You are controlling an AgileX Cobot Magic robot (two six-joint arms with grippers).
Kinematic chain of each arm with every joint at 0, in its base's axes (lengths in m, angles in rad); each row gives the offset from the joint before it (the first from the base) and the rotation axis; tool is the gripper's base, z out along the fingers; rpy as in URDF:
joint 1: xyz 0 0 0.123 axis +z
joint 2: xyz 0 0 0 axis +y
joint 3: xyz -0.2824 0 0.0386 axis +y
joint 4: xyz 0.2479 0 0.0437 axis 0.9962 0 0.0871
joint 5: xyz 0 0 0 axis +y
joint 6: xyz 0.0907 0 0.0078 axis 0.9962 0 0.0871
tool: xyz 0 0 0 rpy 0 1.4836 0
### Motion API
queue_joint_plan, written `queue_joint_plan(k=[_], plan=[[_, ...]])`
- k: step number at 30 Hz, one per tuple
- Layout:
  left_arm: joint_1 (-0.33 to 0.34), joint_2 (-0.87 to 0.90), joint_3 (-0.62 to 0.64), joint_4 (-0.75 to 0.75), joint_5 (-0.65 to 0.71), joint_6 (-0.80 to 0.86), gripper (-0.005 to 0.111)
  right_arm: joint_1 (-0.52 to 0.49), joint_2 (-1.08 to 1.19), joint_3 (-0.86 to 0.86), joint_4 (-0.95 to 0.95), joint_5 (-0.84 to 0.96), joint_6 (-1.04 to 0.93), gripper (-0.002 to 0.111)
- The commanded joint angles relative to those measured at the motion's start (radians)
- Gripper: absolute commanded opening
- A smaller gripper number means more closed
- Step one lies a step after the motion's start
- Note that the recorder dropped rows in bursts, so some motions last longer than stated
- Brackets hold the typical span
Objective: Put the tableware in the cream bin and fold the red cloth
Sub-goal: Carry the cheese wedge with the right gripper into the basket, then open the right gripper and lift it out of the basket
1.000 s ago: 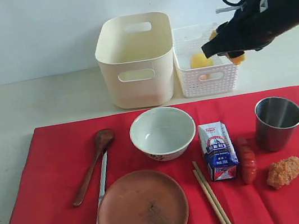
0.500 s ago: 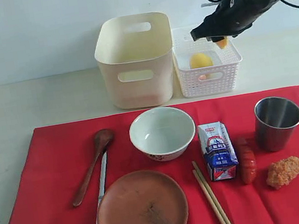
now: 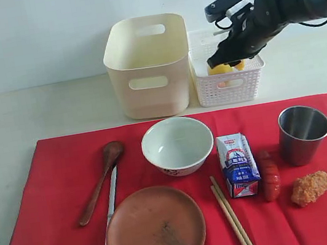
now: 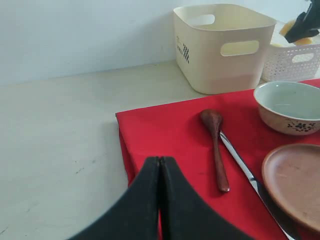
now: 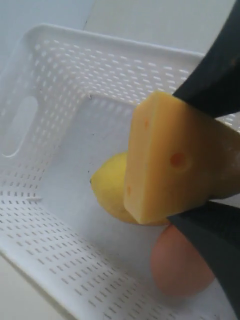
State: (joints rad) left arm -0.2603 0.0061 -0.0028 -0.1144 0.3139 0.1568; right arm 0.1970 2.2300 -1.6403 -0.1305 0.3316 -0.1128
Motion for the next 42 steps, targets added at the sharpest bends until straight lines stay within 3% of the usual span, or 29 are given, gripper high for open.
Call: queue_joint_plan(k=[1, 7, 13, 17, 24, 32, 42], plan=[[0.003, -0.006, 0.003, 0.001, -0.007, 0.001, 0.000, -0.005, 0.018, -0.011, -0.003, -0.014, -0.017, 0.007], [0.003, -0.006, 0.003, 0.001, -0.007, 0.001, 0.000, -0.005, 0.028, -0.011, -0.003, -0.006, -0.017, 0.027], [0.003, -0.006, 0.003, 0.001, -0.007, 0.001, 0.000, -0.005, 0.026, -0.032, 0.001, 0.024, -0.014, 0.060], [0.003, -0.006, 0.003, 0.001, -0.007, 0.001, 0.000, -0.005, 0.012, -0.034, 0.002, 0.035, -0.011, 0.075], [0.003, -0.006, 0.003, 0.001, -0.007, 0.001, 0.000, -0.005, -0.084, -0.034, 0.001, 0.154, 0.054, 0.072], [0.003, -0.006, 0.003, 0.001, -0.007, 0.001, 0.000, -0.005, -0.233, -0.004, 0.002, 0.431, 0.054, 0.067], [0.003, -0.006, 0.003, 0.001, -0.007, 0.001, 0.000, -0.005, -0.500, 0.345, 0.027, 0.351, 0.054, 0.063]])
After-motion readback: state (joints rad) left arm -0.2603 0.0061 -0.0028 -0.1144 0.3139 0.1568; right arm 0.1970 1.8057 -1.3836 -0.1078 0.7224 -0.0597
